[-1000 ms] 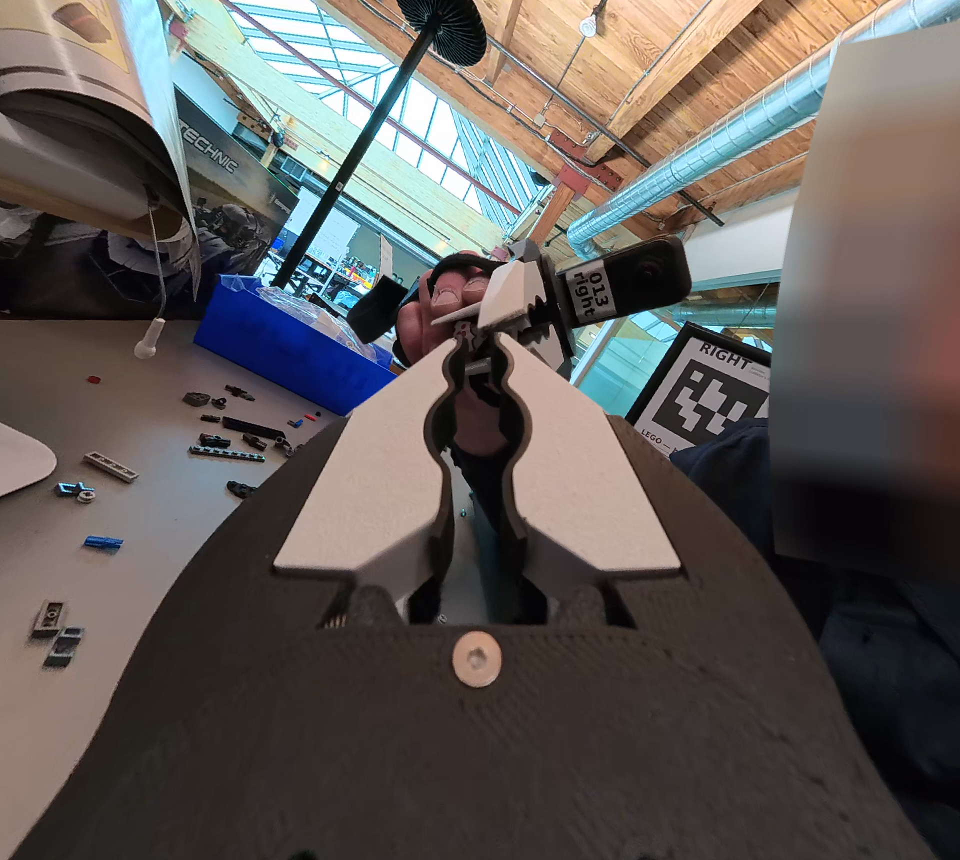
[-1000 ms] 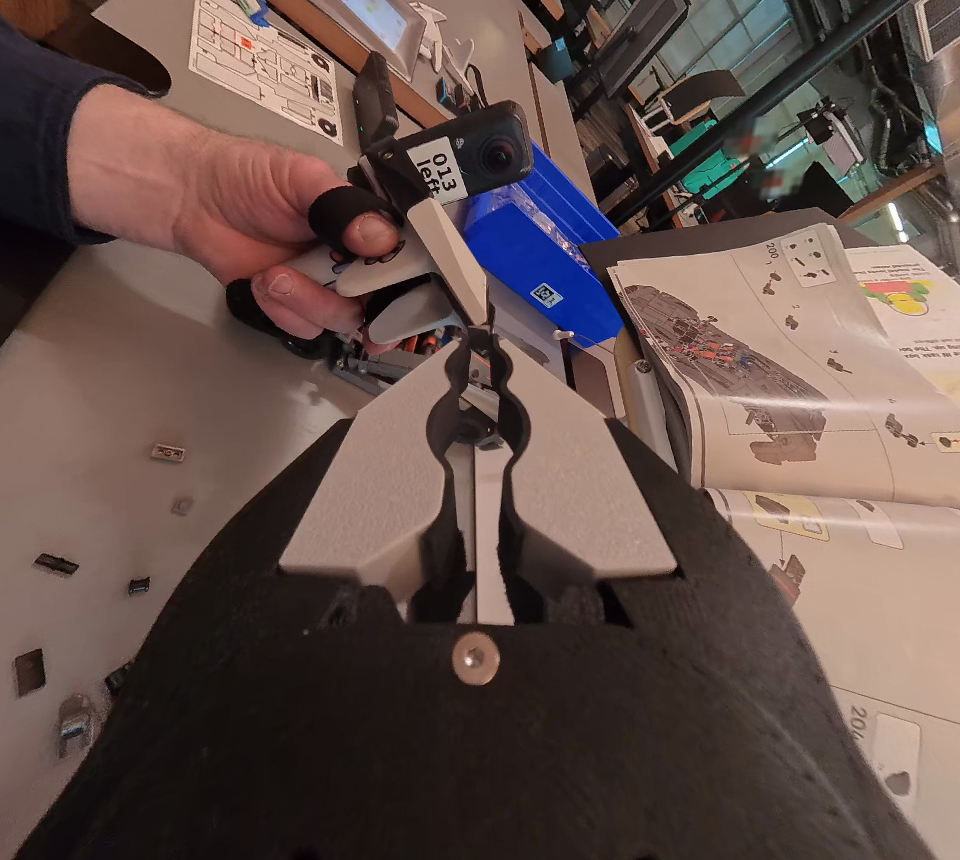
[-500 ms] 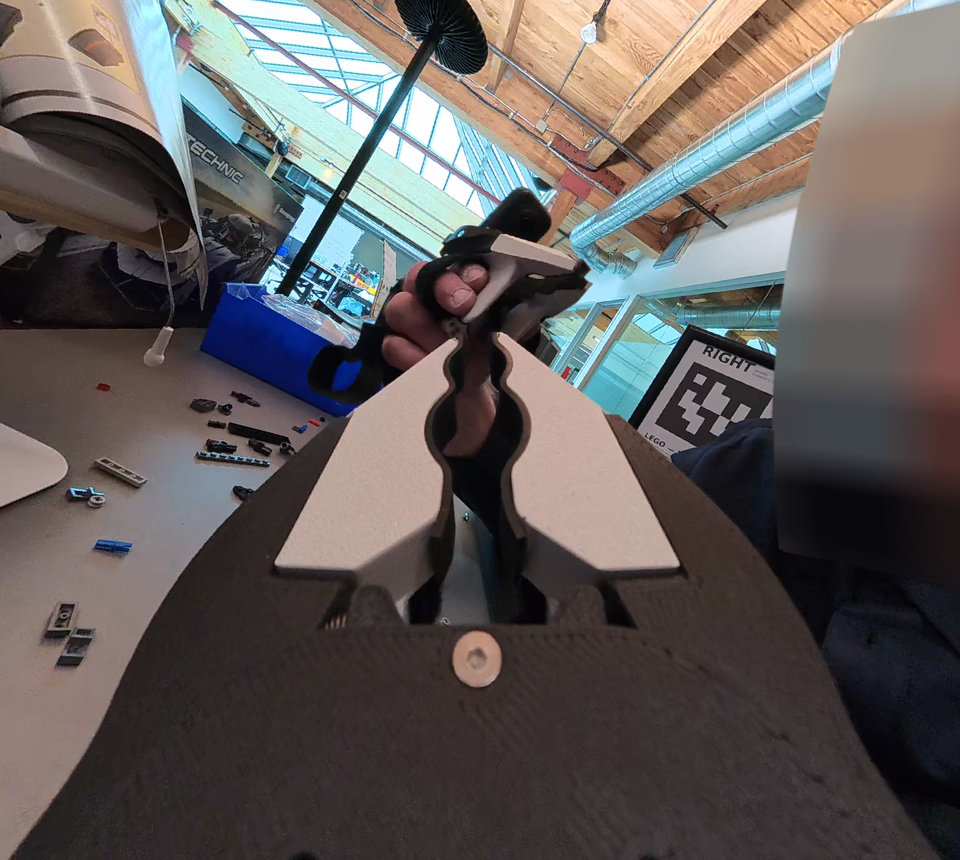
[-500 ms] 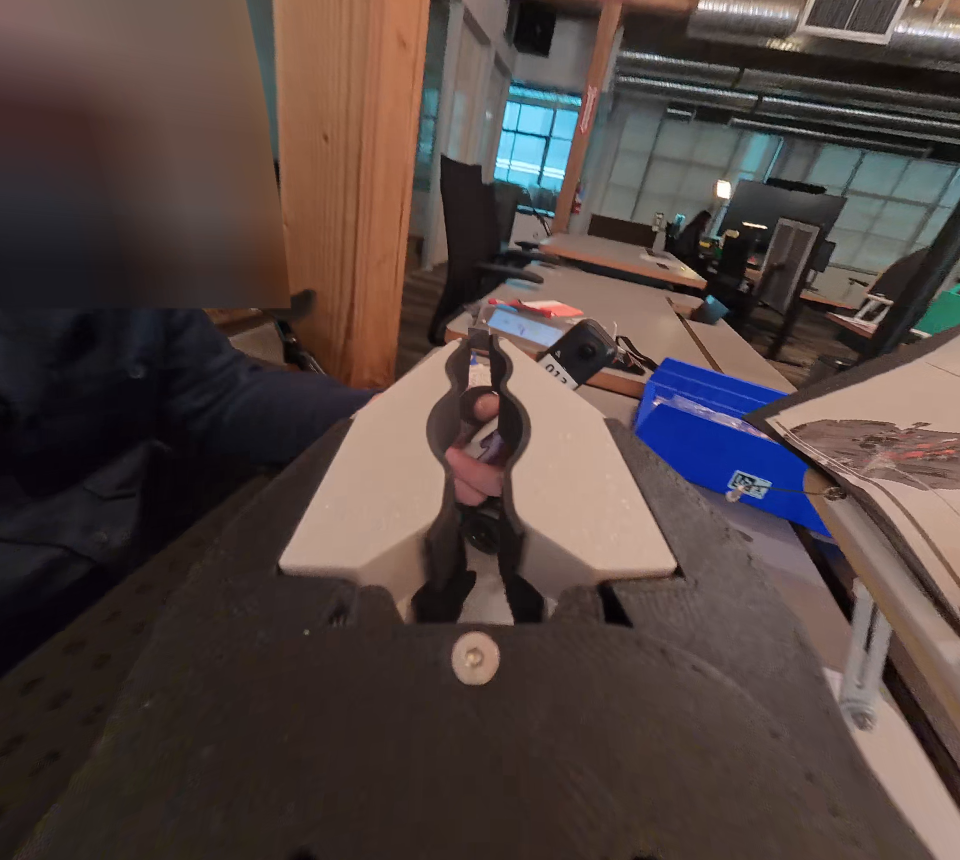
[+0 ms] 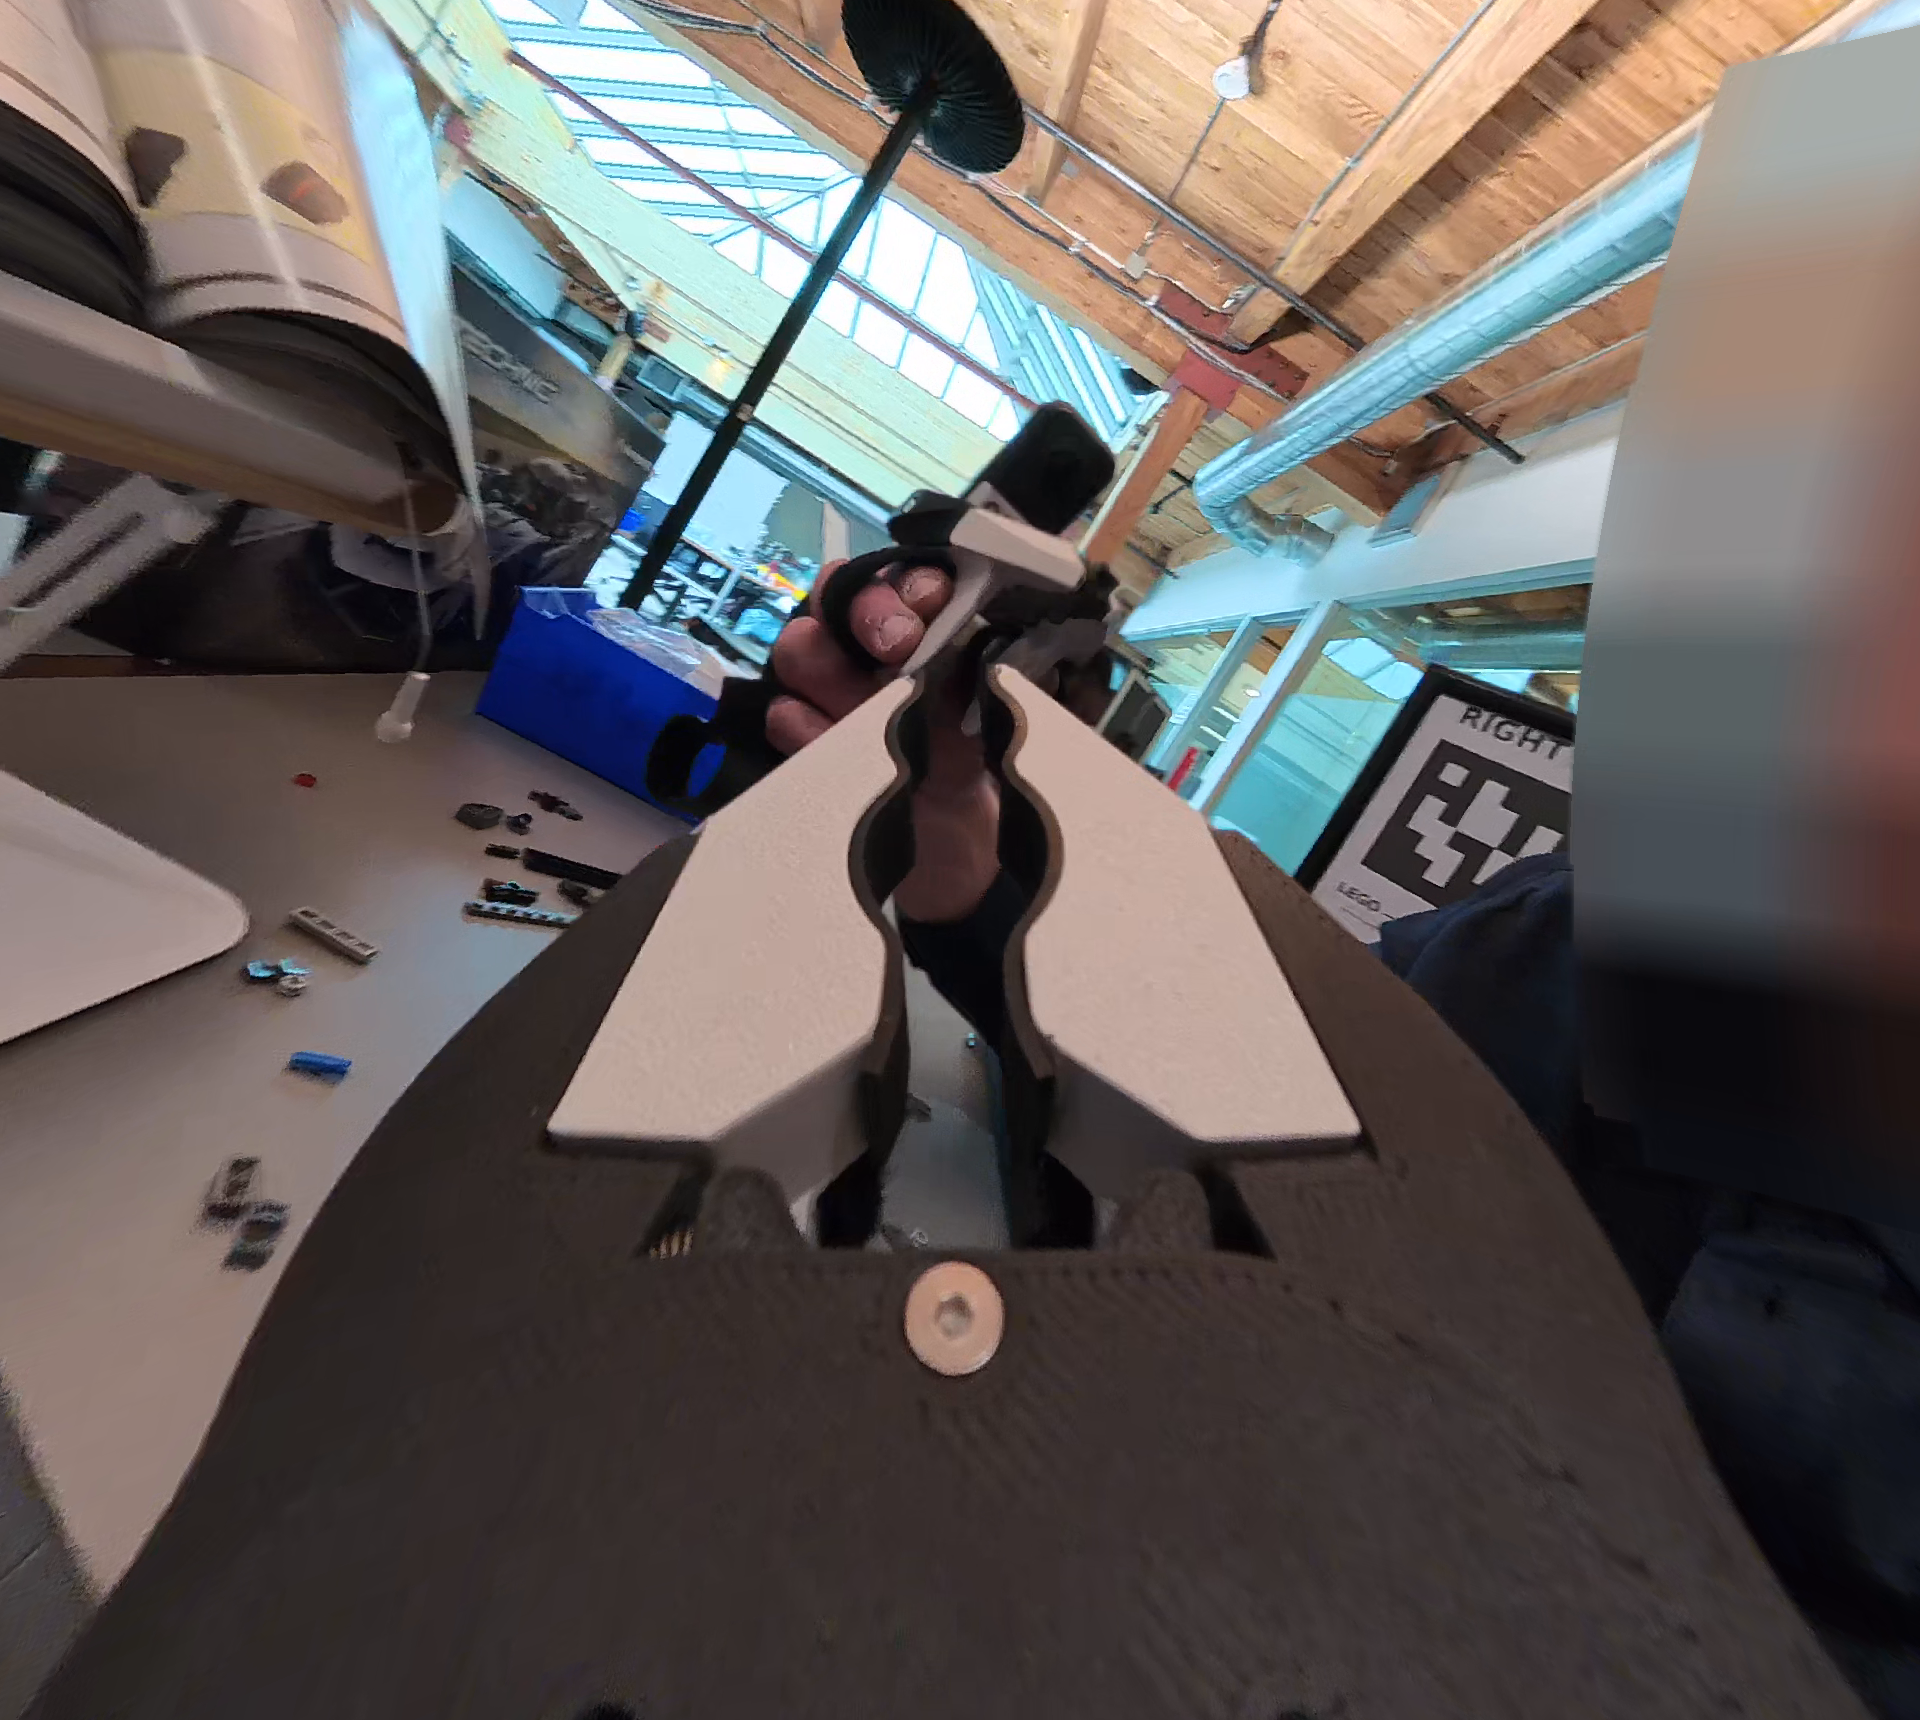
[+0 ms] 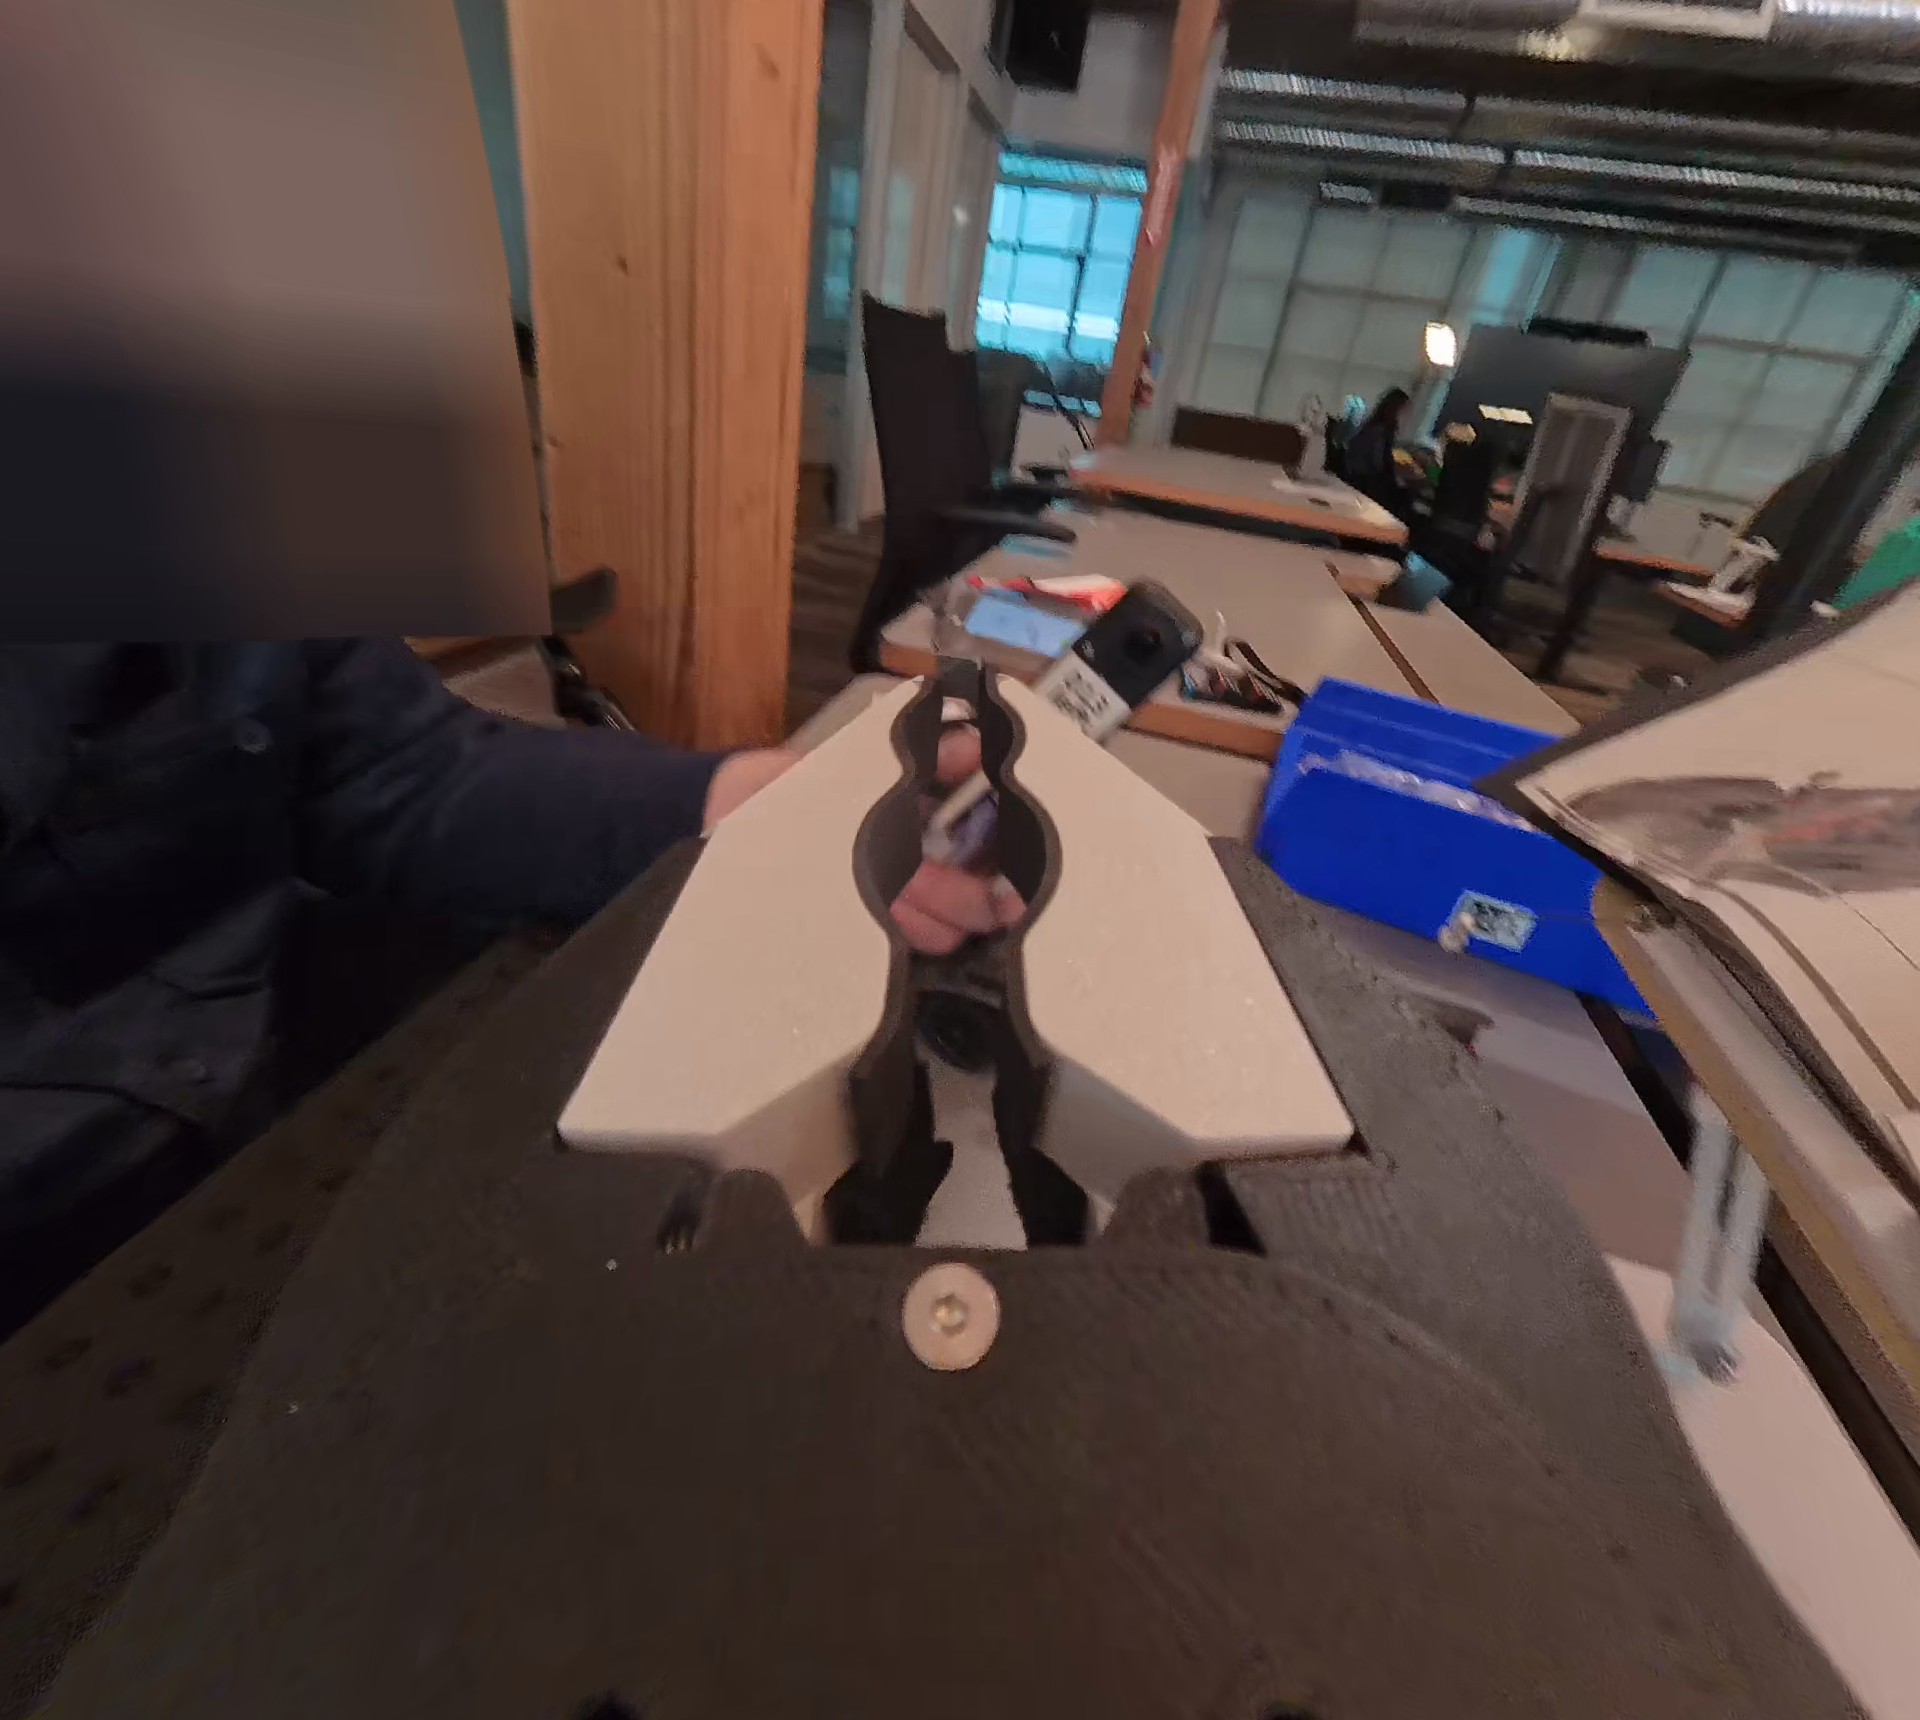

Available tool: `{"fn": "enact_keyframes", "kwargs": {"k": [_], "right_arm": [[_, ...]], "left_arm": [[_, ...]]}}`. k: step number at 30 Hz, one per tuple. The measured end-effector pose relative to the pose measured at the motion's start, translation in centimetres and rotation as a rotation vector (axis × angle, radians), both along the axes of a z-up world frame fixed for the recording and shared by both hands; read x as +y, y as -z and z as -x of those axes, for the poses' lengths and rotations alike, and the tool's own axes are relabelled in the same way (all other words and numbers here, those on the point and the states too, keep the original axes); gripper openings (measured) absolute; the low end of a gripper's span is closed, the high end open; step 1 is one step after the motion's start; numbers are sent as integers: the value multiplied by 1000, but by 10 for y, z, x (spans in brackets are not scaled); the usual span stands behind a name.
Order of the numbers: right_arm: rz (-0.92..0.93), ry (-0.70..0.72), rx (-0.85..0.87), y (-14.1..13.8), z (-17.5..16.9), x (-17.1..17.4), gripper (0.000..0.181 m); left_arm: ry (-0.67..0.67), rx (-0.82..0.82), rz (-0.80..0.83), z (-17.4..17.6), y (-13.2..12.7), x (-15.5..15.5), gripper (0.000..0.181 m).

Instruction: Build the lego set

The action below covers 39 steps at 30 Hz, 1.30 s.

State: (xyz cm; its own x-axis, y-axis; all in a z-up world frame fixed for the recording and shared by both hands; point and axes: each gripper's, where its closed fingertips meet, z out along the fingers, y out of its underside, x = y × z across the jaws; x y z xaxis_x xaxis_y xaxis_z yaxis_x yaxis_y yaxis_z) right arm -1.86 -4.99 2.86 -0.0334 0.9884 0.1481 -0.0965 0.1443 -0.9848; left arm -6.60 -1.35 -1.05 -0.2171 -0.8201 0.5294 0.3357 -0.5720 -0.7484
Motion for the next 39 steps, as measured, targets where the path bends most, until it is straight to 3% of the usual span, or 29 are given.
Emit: {"fn": "enact_keyframes", "kwargs": {"k": [5, 8, 11, 17, 25, 33, 39], "right_arm": [[-82, 166, -246, 42, 25, 22, 5], [-122, 221, -344, 62, 42, 33, 5], [-175, 277, -455, 84, 56, 45, 5], [-330, 353, -699, 130, 78, 64, 6], [-370, 383, -841, 160, 86, 99, 6], [-321, 377, -805, 161, 84, 103, 6], [-329, 380, -812, 160, 83, 104, 6]], "left_arm": [[-222, 135, -33, 35, 3, 21, 8], [-397, 352, -59, 56, 24, 41, 11], [-483, 522, -35, 70, 49, 55, 11], [-432, 639, 51, 60, 81, 61, 13], [-445, 772, 159, 54, 117, 73, 17], [-352, 862, 180, 44, 136, 63, 25], [-236, 964, 103, 33, 147, 40, 36]]}}
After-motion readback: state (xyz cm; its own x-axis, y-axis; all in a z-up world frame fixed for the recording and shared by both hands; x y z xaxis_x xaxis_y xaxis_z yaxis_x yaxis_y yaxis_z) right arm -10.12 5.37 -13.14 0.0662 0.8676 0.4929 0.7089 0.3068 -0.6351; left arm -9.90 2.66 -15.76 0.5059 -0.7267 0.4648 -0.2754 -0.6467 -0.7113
